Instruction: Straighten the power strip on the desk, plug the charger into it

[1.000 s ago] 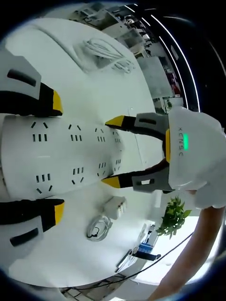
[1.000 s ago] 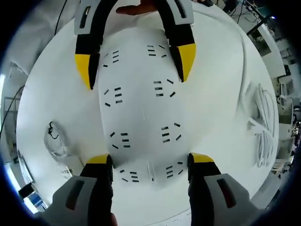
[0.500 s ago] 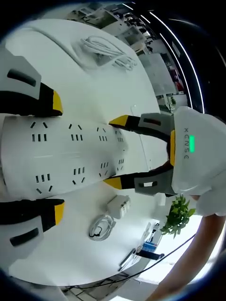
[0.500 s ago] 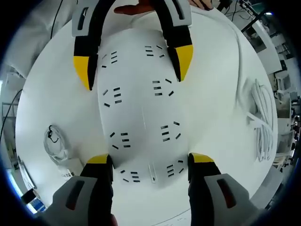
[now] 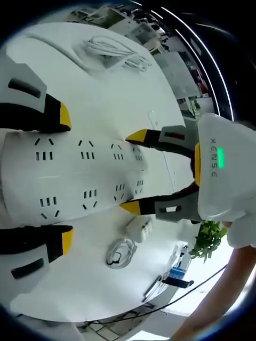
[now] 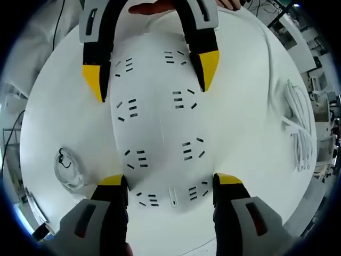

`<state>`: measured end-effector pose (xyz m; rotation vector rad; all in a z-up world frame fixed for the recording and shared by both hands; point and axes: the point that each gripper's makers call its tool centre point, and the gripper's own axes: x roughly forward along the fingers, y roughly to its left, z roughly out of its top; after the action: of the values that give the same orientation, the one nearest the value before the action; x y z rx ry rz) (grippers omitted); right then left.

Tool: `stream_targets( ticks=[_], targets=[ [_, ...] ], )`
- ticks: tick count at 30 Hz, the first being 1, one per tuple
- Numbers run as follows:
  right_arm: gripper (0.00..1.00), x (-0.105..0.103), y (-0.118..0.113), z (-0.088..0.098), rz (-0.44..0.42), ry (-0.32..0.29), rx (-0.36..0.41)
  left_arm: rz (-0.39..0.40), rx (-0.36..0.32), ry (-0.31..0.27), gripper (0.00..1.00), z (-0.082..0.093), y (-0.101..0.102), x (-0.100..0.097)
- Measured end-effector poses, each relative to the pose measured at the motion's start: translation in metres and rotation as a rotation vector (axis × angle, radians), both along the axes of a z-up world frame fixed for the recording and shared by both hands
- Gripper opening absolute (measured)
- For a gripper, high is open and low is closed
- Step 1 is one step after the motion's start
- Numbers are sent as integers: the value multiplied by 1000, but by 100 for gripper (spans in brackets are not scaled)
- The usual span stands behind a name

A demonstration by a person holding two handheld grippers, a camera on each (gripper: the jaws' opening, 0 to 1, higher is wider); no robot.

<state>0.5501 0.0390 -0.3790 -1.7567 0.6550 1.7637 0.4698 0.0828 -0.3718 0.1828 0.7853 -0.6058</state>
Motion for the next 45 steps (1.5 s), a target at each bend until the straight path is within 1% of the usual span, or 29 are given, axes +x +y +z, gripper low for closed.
stream_targets(
  ticks=[3,7,10,11,14,23,27,31,36,40,45],
  targets=[
    [63,-1,-2,0,-24,11,9,-21,1,9,72,-1,-1,-1],
    [63,-3,-4,0,-42,15,9,-44,24,35,72,-2,-2,-1],
    [63,-5,-6,0,-64,22,10,-60,31,43,72,-3,-2,-2],
    [63,-7,-7,1,-81,34,14,-71,32,46,72,-3,-2,-3],
    [63,-9,-9,1,-93,41,23,-83,35,50,72,-3,-2,-4],
    [63,-14,-13,1,-141,28,14,-133,46,69,72,-4,-4,-7],
    [64,-14,-14,1,-143,34,23,-138,57,74,72,-4,-4,-7],
    [65,-15,-13,-1,-133,38,14,-143,64,78,72,-4,-4,-8],
    [65,-16,-13,-2,-134,31,12,-168,73,87,72,-4,-3,-8],
    [65,-17,-16,-1,-162,48,32,-194,100,105,72,-4,-3,-8],
    [65,-17,-15,-1,-175,72,47,-236,180,150,71,-5,-4,-8]
  ],
)
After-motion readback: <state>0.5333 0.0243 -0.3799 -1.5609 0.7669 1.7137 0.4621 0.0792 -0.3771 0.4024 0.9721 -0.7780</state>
